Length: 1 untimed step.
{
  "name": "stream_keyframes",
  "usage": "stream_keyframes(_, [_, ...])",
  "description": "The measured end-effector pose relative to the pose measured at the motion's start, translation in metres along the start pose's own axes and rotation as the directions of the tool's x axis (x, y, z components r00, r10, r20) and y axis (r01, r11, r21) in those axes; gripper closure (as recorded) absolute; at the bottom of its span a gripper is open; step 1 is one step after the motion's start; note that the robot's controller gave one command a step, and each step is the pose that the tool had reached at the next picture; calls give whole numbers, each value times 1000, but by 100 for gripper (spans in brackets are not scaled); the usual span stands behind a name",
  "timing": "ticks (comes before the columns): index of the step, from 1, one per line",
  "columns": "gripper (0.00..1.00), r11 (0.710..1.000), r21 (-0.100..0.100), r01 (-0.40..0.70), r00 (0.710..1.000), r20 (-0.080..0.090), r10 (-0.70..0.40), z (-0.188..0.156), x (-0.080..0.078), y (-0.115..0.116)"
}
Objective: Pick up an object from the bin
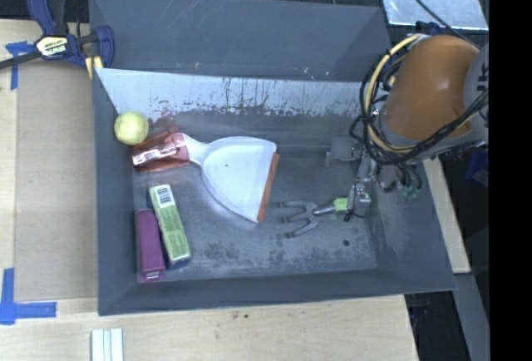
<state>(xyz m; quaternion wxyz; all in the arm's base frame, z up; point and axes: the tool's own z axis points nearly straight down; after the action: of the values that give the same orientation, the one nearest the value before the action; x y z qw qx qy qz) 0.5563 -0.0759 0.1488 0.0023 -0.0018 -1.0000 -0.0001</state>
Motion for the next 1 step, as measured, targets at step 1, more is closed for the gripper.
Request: stream_keyframes(1, [0,1000,1,4,1000,8,-4,-5,-2,0])
